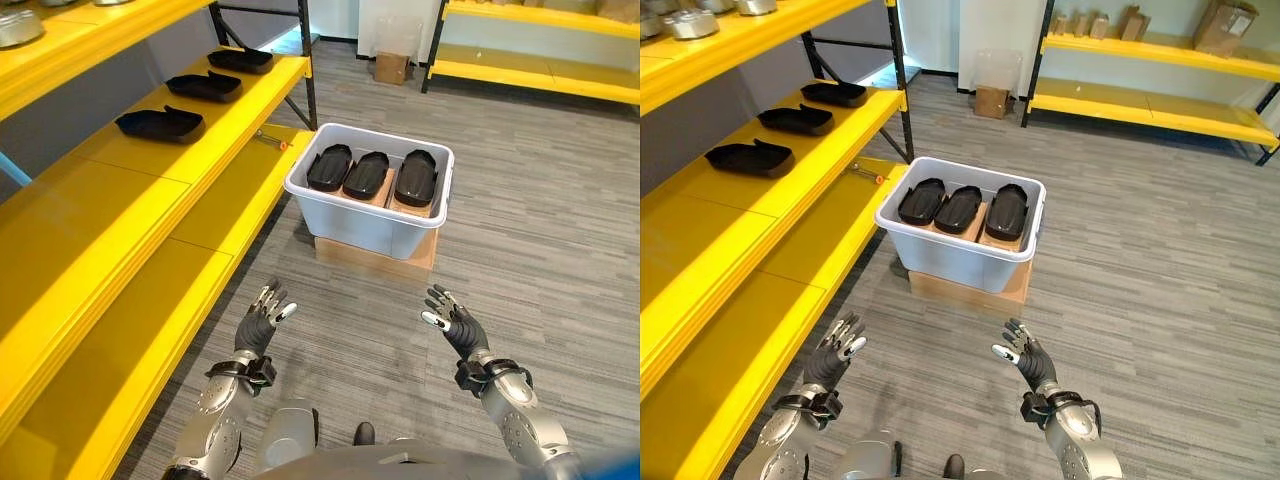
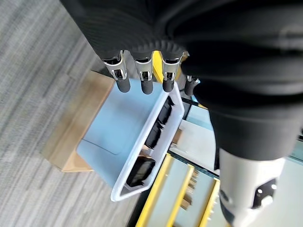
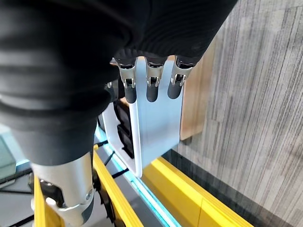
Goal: Move parts from the plastic box to the shelf.
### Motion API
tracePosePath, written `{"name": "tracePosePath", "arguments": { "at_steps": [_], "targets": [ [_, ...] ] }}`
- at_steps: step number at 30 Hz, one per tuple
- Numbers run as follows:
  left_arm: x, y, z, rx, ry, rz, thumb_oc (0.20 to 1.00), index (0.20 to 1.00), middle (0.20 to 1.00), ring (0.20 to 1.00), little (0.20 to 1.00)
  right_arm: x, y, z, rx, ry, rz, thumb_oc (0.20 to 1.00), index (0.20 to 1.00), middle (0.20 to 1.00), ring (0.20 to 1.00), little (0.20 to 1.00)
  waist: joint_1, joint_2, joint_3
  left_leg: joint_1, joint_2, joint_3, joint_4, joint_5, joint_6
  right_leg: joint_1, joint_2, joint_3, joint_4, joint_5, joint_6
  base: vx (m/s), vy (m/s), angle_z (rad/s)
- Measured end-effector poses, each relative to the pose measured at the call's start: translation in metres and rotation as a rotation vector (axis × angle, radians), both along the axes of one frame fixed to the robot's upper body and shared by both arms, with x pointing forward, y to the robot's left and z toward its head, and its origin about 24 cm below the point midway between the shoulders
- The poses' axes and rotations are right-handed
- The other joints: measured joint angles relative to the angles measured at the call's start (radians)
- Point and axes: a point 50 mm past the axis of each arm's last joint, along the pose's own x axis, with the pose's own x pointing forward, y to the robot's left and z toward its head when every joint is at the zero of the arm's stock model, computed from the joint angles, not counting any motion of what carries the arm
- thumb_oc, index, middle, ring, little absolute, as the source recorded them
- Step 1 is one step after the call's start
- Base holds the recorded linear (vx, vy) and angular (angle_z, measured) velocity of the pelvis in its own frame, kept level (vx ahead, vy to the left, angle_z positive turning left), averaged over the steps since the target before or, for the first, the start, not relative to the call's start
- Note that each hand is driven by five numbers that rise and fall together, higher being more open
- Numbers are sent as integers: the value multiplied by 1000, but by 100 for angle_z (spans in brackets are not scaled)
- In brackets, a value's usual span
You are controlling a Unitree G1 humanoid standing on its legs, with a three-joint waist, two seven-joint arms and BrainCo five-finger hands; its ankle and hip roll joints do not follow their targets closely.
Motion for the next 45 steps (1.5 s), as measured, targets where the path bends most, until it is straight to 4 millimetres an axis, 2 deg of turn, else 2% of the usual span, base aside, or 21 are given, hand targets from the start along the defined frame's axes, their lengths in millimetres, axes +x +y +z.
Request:
{"name": "tracePosePath", "arguments": {
  "at_steps": [1,2,4,7,8,9,11,16,17,18,19,21,25,27,29,32,34,36,38,39,45],
  "targets": [
    [1,0,-1,0,2,2,1000,1000,1000,1000,1000,1,-2,-1,-7,3,-3,1000,1000,1000,1000,1000,2,25,16,26,26,-28,-223,69,-12,35,20,1,-26,8,9,280,84,-29],
    [1,1,-2,4,10,7,1000,1000,1000,1000,1000,-2,-3,-4,-11,17,-5,1000,1000,1000,1000,1000,-1,42,21,28,41,-72,-333,98,-17,66,43,16,-40,-11,23,394,171,-27],
    [2,3,-1,5,4,13,1000,1000,1000,1000,1000,-5,-5,-7,-21,34,-8,1000,1000,1000,1000,1000,7,57,20,31,42,-97,-342,106,-15,93,48,27,-40,-24,17,282,149,-31],
    [-1,5,-2,6,8,20,1000,1000,1000,1000,1000,-12,-9,-12,-40,60,-6,1000,1000,1000,1000,1000,14,71,7,59,41,-61,-301,107,5,139,51,57,-38,-58,27,286,161,-30],
    [0,7,-2,11,7,24,1000,1000,1000,1000,1000,-16,-8,-15,-35,74,-4,1000,1000,1000,1000,1000,19,60,-6,77,23,-71,-301,175,16,164,34,76,-38,-90,45,435,289,-33],
    [2,8,1,16,-6,24,1000,1000,1000,1000,1000,-17,-4,-15,-23,77,6,1000,1000,1000,1000,1000,24,32,-13,85,-2,-54,-288,195,23,160,0,88,-17,-124,61,456,327,-28],
    [6,9,5,22,-21,22,1000,1000,1000,1000,1000,-15,2,-13,-2,64,15,1000,1000,1000,1000,1000,25,-1,-25,89,-53,-15,-244,186,60,168,-58,89,34,-168,103,304,249,-11],
    [21,12,20,30,-94,35,1000,1000,1000,1000,1000,0,13,-1,34,-6,37,1000,1000,1000,1000,1000,38,-2,-29,123,-123,15,-204,111,130,122,-144,86,218,-199,166,248,238,-3],
    [21,14,20,39,-96,41,1000,1000,1000,1000,1000,2,17,0,45,-11,41,1000,1000,1000,1000,1000,43,8,-33,143,-125,14,-209,103,140,79,-153,90,339,-209,190,182,244,-2],
    [22,14,21,40,-99,40,1000,1000,1000,1000,1000,2,17,1,46,-14,42,1000,1000,1000,1000,1000,43,9,-33,145,-125,14,-209,101,142,74,-154,90,349,-207,193,234,325,3],
    [22,17,22,58,-100,41,1000,1000,1000,1000,1000,5,21,2,53,-23,57,1000,1000,1000,1000,1000,42,16,-36,178,-134,9,-219,88,154,1,-167,112,555,-191,221,164,252,12],
    [22,20,23,74,-96,49,1000,1000,1000,1000,1000,4,23,1,57,-19,64,1000,1000,1000,1000,1000,33,25,-35,210,-145,1,-221,69,184,-67,-186,112,716,-153,252,147,209,15],
    [19,21,21,99,-83,30,1000,1000,1000,1000,1000,1,22,0,50,-12,73,1000,1000,1000,1000,1000,9,65,-32,252,-142,-20,-224,40,218,-199,-210,79,846,-138,231,177,135,8],
    [17,22,20,100,-75,32,1000,1000,1000,1000,1000,-3,22,-3,51,3,76,1000,1000,1000,1000,1000,-7,77,-28,278,-134,-19,-243,33,222,-275,-202,60,811,-144,222,202,30,-4],
    [14,23,17,105,-63,30,1000,1000,1000,1000,1000,-7,21,-6,51,17,77,1000,1000,1000,1000,1000,-23,85,-22,295,-118,-15,-257,26,218,-338,-197,5,628,-136,215,185,-52,-11],
    [9,23,13,99,-45,31,1000,1000,1000,1000,1000,-8,23,-7,51,28,85,1000,1000,1000,1000,1000,-34,72,-24,317,-115,12,-263,5,191,-368,-198,-50,307,-49,224,176,-90,-18],
    [7,24,12,99,-36,32,1000,1000,1000,1000,1000,-5,24,-5,53,20,91,1000,1000,1000,1000,1000,-35,59,-31,338,-115,14,-278,-5,173,-360,-213,-71,188,16,232,135,-74,-15],
    [2,24,9,98,-23,30,1000,1000,1000,1000,1000,-7,25,-7,53,27,95,1000,1000,1000,1000,1000,-34,44,-40,375,-113,13,-298,-17,144,-331,-217,-81,140,77,227,216,-128,-1],
    [-1,20,6,84,-15,11,1000,1000,1000,1000,1000,-11,23,-9,49,41,89,1000,1000,1000,1000,1000,-33,56,-46,407,-84,-3,-304,-39,107,-285,-185,-84,101,178,195,308,-171,15],
    [-3,14,4,53,-14,17,1000,1000,1000,1000,1000,-13,20,-11,38,54,88,1000,1000,1000,1000,1000,-34,84,-66,421,-42,-20,-313,-61,83,-251,-133,-87,61,193,172,324,-198,14],
    [6,3,8,17,-47,3,1000,1000,1000,1000,1000,-3,8,-3,1,15,76,1000,1000,1000,1000,1000,-34,99,-75,421,40,-24,-297,-74,59,-199,-50,-126,-8,175,120,225,-173,9]
  ]
}}
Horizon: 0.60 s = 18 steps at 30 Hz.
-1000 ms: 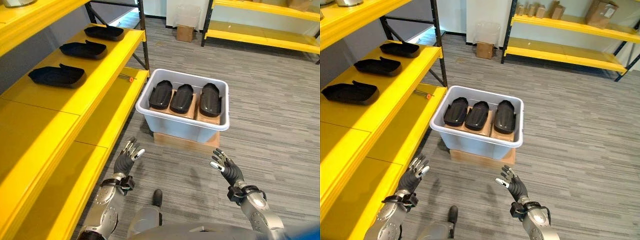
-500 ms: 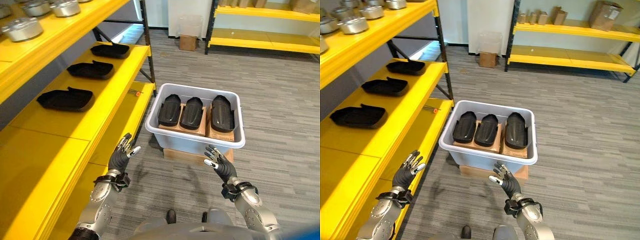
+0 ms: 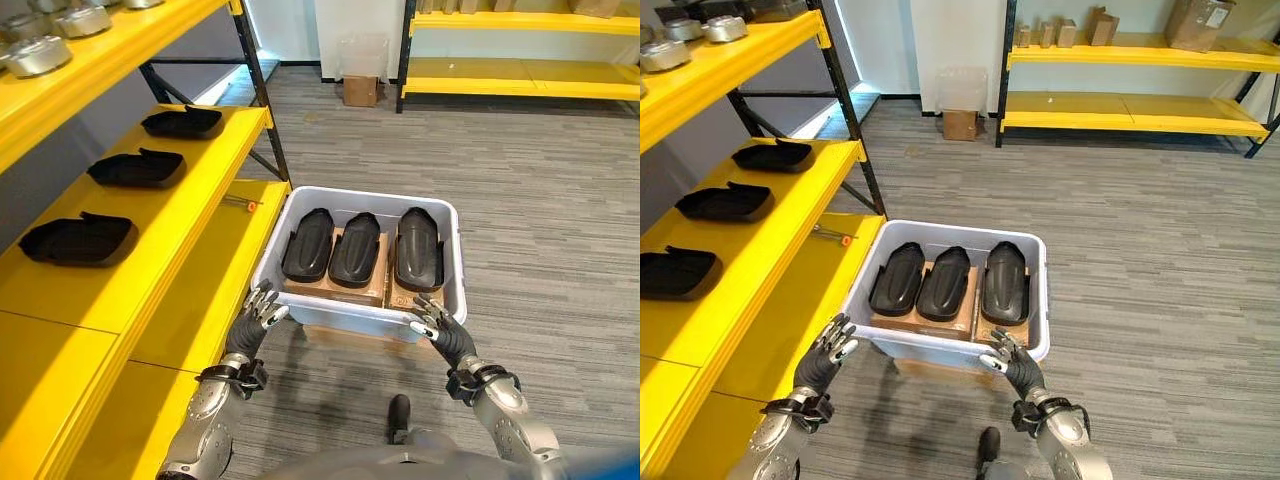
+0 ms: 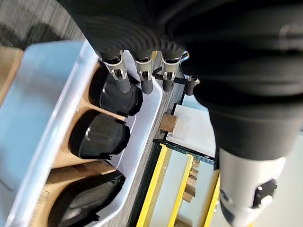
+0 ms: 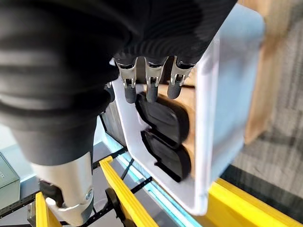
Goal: Move parts from the plastic box to the shelf.
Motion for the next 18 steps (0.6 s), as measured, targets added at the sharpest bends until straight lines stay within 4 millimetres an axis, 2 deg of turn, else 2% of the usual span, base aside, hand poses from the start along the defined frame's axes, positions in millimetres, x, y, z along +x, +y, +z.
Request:
{"name": "tracePosePath", "arguments": {
  "at_steps": [2,6,8,9,10,12,13,14,15,17,18],
  "targets": [
    [5,-2,3,-3,-17,-6,1000,1000,1000,1000,1000,-1,-4,0,-10,4,-13,1000,1000,1000,1000,1000,-4,1,-1,0,19,-8,11,-9,-15,10,19,-14,0,-18,-22,217,-167,12],
    [9,-6,5,-11,-27,-19,1000,1000,1000,1000,1000,0,-7,1,-11,3,-39,1000,1000,1000,1000,1000,-7,-8,3,-18,28,-22,55,-15,-27,13,25,-29,5,-33,-39,138,-101,11],
    [9,-6,5,-15,-26,-15,1000,1000,1000,1000,1000,1,-6,1,-10,-1,-38,1000,1000,1000,1000,1000,2,-28,16,-49,15,-23,147,-21,-42,27,17,-24,3,-35,-39,68,-83,-1],
    [8,-5,4,-13,-22,-14,1000,1000,1000,1000,1000,1,-6,2,-8,-4,-38,1000,1000,1000,1000,1000,6,-57,28,-111,-12,-25,283,-23,-54,40,2,-14,-6,-41,-44,58,-36,-3],
    [6,-4,3,-12,-17,-12,1000,1000,1000,1000,1000,2,-6,3,-7,-9,-36,1000,1000,1000,1000,1000,29,-65,35,-161,-25,-38,383,-15,-66,39,1,-4,-9,-44,-45,62,-36,-4],
    [5,-4,2,-10,-11,-10,1000,1000,1000,1000,1000,2,-5,3,-4,-13,-34,1000,1000,1000,1000,1000,37,-80,46,-236,-37,-71,520,1,-83,42,-1,2,-7,-45,-48,97,44,-14],
    [2,-3,0,-10,-2,-7,1000,1000,1000,1000,1000,1,-4,3,-5,-13,-33,1000,1000,1000,1000,1000,35,-89,51,-252,-28,-86,545,-11,-80,39,-1,7,-3,-53,-59,110,58,2],
    [3,-2,1,-7,-2,-8,1000,1000,1000,1000,1000,1,-4,3,-3,-13,-32,1000,1000,1000,1000,1000,25,-88,52,-264,-25,-73,545,-28,-72,39,-1,1,-8,-56,-66,112,142,17],
    [4,-2,2,-4,-9,-9,1000,1000,1000,1000,1000,2,-3,4,-4,-18,-28,1000,1000,1000,1000,1000,21,-99,56,-262,-15,-63,475,-28,-69,31,-8,6,-3,-61,-74,79,208,18],
    [9,-1,4,5,-17,-7,1000,1000,1000,1000,1000,3,-2,4,-1,-23,-36,1000,1000,1000,1000,1000,18,-117,71,-265,55,-73,307,-22,-79,16,-13,18,0,-63,-75,63,246,20],
    [15,-3,6,7,-26,-8,1000,1000,1000,1000,1000,3,-4,4,-2,-25,-53,1000,1000,1000,1000,1000,15,-128,81,-278,118,-74,215,8,-118,5,-12,14,1,-64,-77,38,190,18]
  ]
}}
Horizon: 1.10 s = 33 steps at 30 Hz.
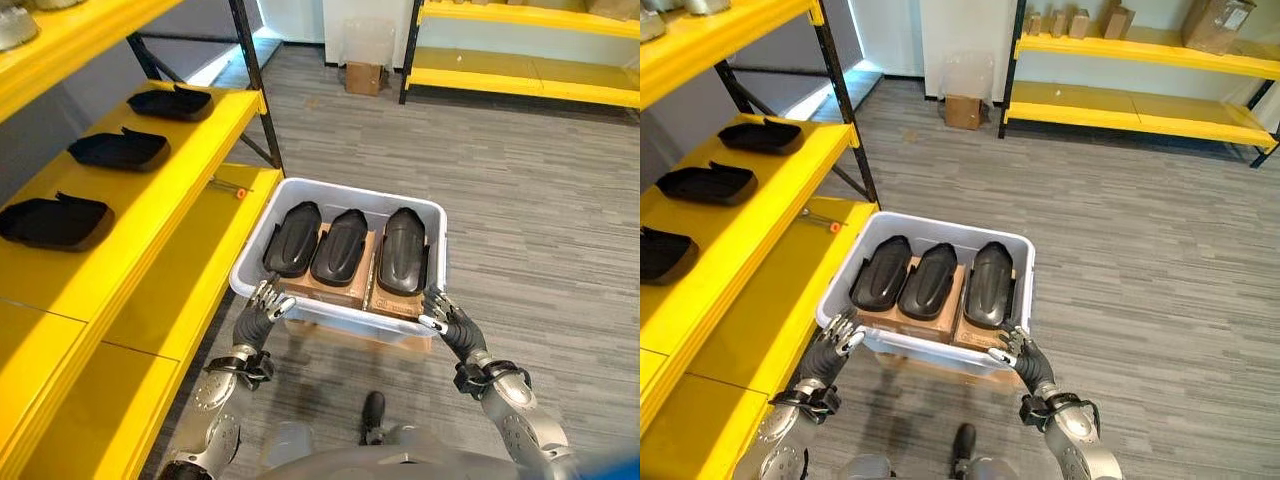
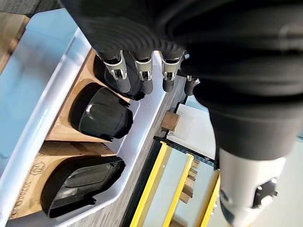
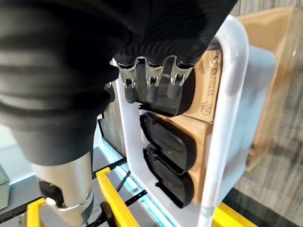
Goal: Move parts from the plastic box to the shelf.
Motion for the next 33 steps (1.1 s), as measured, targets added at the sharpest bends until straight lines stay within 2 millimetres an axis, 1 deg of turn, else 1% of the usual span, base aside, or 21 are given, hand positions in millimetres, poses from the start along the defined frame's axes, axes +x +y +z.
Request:
{"name": "tracePosePath", "arguments": {
  "at_steps": [1,2,3,4,5,6,7,8,9,10,11,12,13,14,17,18,19,23,27,29,33],
  "targets": [
    [2,-1,0,-1,0,2,1000,1000,1000,1000,1000,1,0,0,-3,-2,-3,1000,1000,1000,1000,1000,6,-7,8,-5,45,-3,-59,18,-5,-3,-5,12,1,1,5,87,465,-4],
    [1,0,-1,1,6,4,1000,1000,1000,1000,1000,5,-1,3,-5,-18,-6,1000,1000,1000,1000,1000,6,5,14,5,102,31,-146,53,-22,-5,1,13,-8,-8,27,104,400,-40],
    [1,0,-2,1,8,4,1000,1000,1000,1000,1000,8,-3,5,-10,-30,-12,1000,1000,1000,1000,1000,3,19,25,13,122,58,-151,72,-28,-4,-3,17,-8,-2,38,148,502,-54],
    [0,0,-3,0,13,4,1000,1000,1000,1000,1000,11,-5,8,-18,-42,-11,1000,1000,1000,1000,1000,2,42,25,27,123,68,-150,75,-25,-4,-4,17,-10,0,43,142,340,-61],
    [-2,-3,-6,-10,22,0,1000,1000,1000,1000,1000,11,-11,10,-42,-46,-7,1000,1000,1000,1000,1000,-12,98,16,42,109,95,-152,76,-18,-1,1,15,-18,-26,83,94,206,-53],
    [-2,-7,-5,-25,18,-3,1000,1000,1000,1000,1000,10,-16,11,-65,-46,-1,1000,1000,1000,1000,1000,-11,144,11,50,116,90,-173,51,20,-11,19,13,11,-35,91,115,231,-38],
    [-2,-9,-4,-33,10,-8,1000,1000,1000,1000,1000,9,-20,12,-80,-47,4,1000,1000,1000,1000,1000,-13,178,5,56,123,86,-187,26,40,-26,29,8,37,-31,94,150,342,-29],
    [4,-6,3,-19,-23,-18,1000,1000,1000,1000,1000,3,-21,2,-68,0,-22,1000,1000,1000,1000,1000,-12,171,7,78,95,90,-193,83,-31,-48,-3,10,102,7,70,150,344,-13],
    [3,-4,4,-11,-23,-21,1000,1000,1000,1000,1000,-2,-17,0,-52,11,-24,1000,1000,1000,1000,1000,-13,154,-2,75,75,111,-187,71,-10,-50,-28,8,95,-1,84,104,292,-4],
    [3,-1,5,2,-27,-35,1000,1000,1000,1000,1000,-8,-13,1,-35,7,-5,1000,1000,1000,1000,1000,-11,134,-9,64,45,133,-163,43,49,-59,-72,3,98,-5,101,52,224,8],
    [-1,0,2,2,-15,-32,1000,1000,1000,1000,1000,-9,-13,2,-32,3,5,1000,1000,1000,1000,1000,-11,146,-9,62,44,152,-178,74,41,-71,-90,17,143,-9,113,52,222,9],
    [0,1,3,8,-19,-34,1000,1000,1000,1000,1000,-10,-12,1,-26,8,3,1000,1000,1000,1000,1000,-13,138,-11,61,29,164,-174,83,32,-89,-110,38,217,-33,118,43,201,18],
    [-4,6,3,29,-12,-37,1000,1000,1000,1000,1000,-12,-7,-2,-13,19,10,1000,1000,1000,1000,1000,-12,97,-31,67,-17,168,-178,87,40,-95,-164,57,249,-82,139,22,110,11],
    [-8,9,1,35,2,-32,1000,1000,1000,1000,1000,-11,-7,-1,-13,15,12,1000,1000,1000,1000,1000,-5,92,-39,67,-30,175,-171,93,37,-93,-174,65,236,-83,151,34,163,8],
    [-13,14,-1,57,19,-30,1000,1000,1000,1000,1000,-8,-6,1,-9,2,12,1000,1000,1000,1000,1000,9,81,-43,89,-66,194,-192,98,41,-45,-203,66,156,-36,178,71,147,-3],
    [-14,15,-2,57,24,-29,1000,1000,1000,1000,1000,-8,-6,1,-6,1,11,1000,1000,1000,1000,1000,8,75,-50,99,-80,203,-202,103,46,-14,-213,66,109,-6,193,57,59,0],
    [-14,15,-2,57,24,-28,1000,1000,1000,1000,1000,-7,-5,2,-3,-2,13,1000,1000,1000,1000,1000,8,68,-54,105,-89,205,-204,100,51,8,-219,63,73,9,205,38,37,3],
    [-13,14,-1,57,19,-31,1000,1000,1000,1000,1000,0,0,7,7,-30,20,1000,1000,1000,1000,1000,6,48,-63,122,-104,210,-208,92,63,59,-220,57,-7,38,217,49,27,-2],
    [-5,11,6,60,-17,-44,1000,1000,1000,1000,1000,24,4,26,4,-123,35,1000,1000,1000,1000,1000,2,49,-63,123,-99,213,-212,91,62,70,-212,55,-32,49,217,0,0,0],
    [-4,9,10,56,-35,-51,1000,1000,1000,1000,1000,31,5,33,0,-160,37,1000,1000,1000,1000,1000,3,49,-63,123,-96,212,-214,90,61,69,-208,55,-32,50,216,-25,-42,0],
    [4,4,23,51,-95,-73,1000,1000,1000,1000,1000,58,14,62,-39,-291,43,1000,1000,1000,1000,1000,9,41,-51,88,-90,213,-206,94,50,34,-209,58,-33,56,207,-119,-56,-3]
  ]
}}
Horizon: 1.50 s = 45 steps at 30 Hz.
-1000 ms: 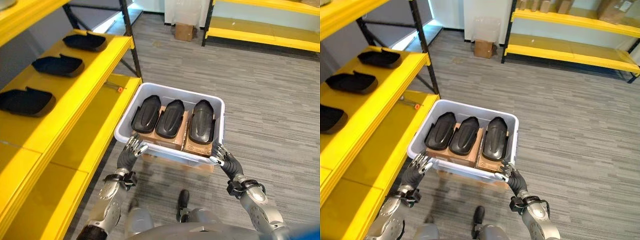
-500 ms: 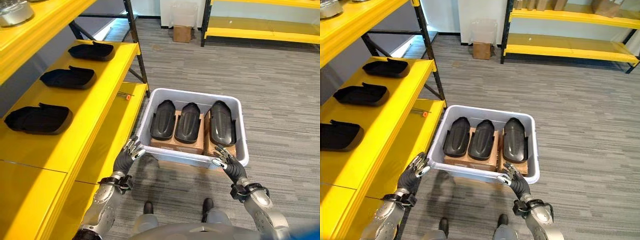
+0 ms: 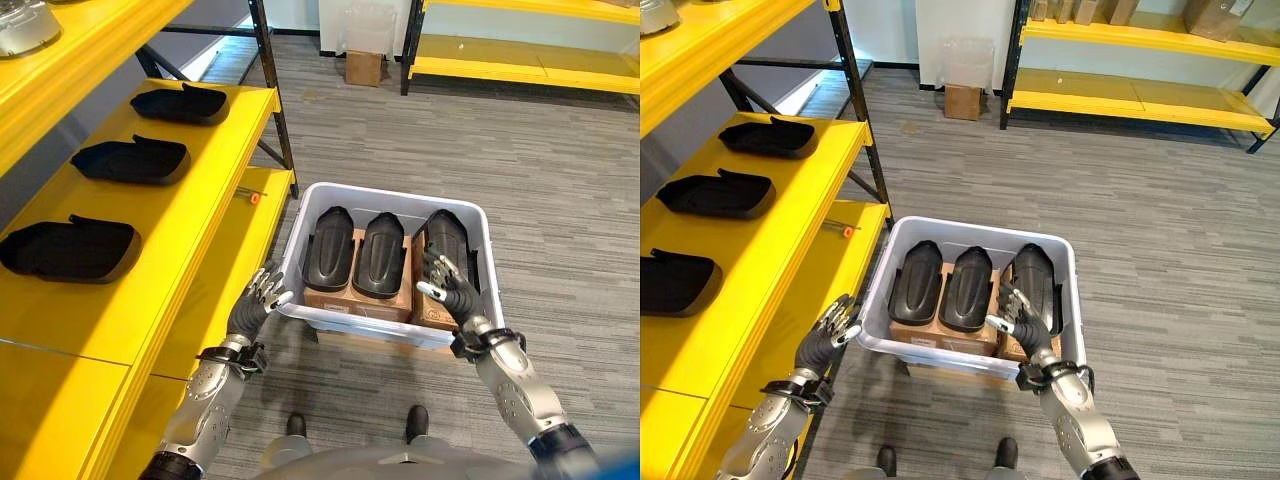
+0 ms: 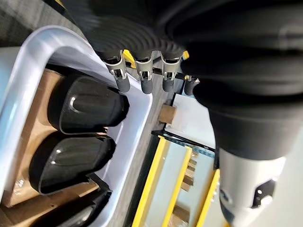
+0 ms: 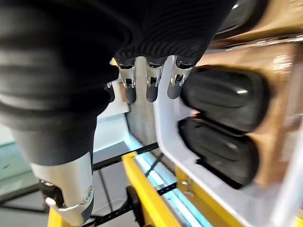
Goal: Move parts from the plastic box to the shelf.
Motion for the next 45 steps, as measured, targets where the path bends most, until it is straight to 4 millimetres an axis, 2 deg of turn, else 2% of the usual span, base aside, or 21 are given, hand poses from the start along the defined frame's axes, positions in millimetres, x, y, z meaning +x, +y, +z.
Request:
{"name": "tracePosePath", "arguments": {
  "at_steps": [4,7,8,10,14,16,23,27,34,37,45],
  "targets": [
    [15,-11,15,-6,-74,-44,1000,1000,1000,1000,1000,42,12,51,-36,-201,-29,1000,1000,1000,1000,1000,6,6,65,-98,7,-7,38,17,-6,-80,7,1,1,32,-14,-171,-37,1],
    [22,-24,21,-21,-104,-88,1000,1000,1000,1000,1000,68,22,79,-41,-281,-62,1000,1000,1000,1000,1000,17,29,118,-146,11,-13,49,30,-10,-127,15,2,4,54,-20,-161,-19,-5],
    [30,-32,30,-32,-140,-114,1000,1000,1000,1000,1000,81,25,97,-47,-328,-86,1000,1000,1000,1000,1000,33,46,169,-178,14,-12,65,33,-12,-155,21,6,5,69,-28,-126,-4,-9],
    [39,-33,39,-48,-170,-109,1000,1000,1000,1000,1000,94,26,116,-54,-369,-122,1000,1000,1000,1000,1000,34,57,218,-215,20,-12,81,36,-15,-184,24,8,8,75,-32,-107,-3,-1],
    [45,-34,47,-47,-203,-100,1000,1000,1000,1000,1000,104,24,128,-83,-390,-179,1000,1000,1000,1000,1000,45,62,258,-239,25,-4,88,36,-15,-225,25,27,29,73,-38,-64,-11,-11],
    [52,-36,56,-45,-241,-102,1000,1000,1000,1000,1000,115,21,149,-99,-437,-229,1000,1000,1000,1000,1000,44,71,297,-264,25,-1,99,38,-16,-253,24,31,41,76,-39,-13,-6,-5],
    [65,-44,76,-49,-320,-105,1000,1000,1000,1000,1000,124,16,175,-147,-504,-327,1000,1000,1000,1000,1000,47,97,342,-286,25,1,102,38,-15,-280,23,36,50,76,-41,-1,-1,-1],
    [69,-47,82,-53,-340,-102,1000,1000,1000,1000,1000,124,11,189,-173,-552,-372,1000,1000,1000,1000,1000,37,98,362,-295,25,6,105,38,-15,-305,24,49,69,73,-44,-6,-9,-7],
    [70,-52,82,-68,-339,-90,1000,1000,1000,1000,1000,102,19,223,-126,-748,-379,1000,1000,1000,1000,1000,5,100,364,-302,26,18,107,38,-15,-322,25,58,76,73,-45,-2,-6,-3],
    [70,-52,83,-73,-340,-89,1000,1000,1000,1000,1000,96,19,222,-116,-778,-378,1000,1000,1000,1000,1000,3,100,364,-301,26,19,107,38,-15,-322,24,59,77,73,-45,0,0,0],
    [69,-52,81,-72,-333,-87,1000,1000,1000,1000,1000,96,13,220,-117,-774,-430,1000,1000,1000,1000,1000,6,100,364,-301,23,33,110,39,-13,-341,23,83,97,73,-46,-9,-5,-4]
  ]
}}
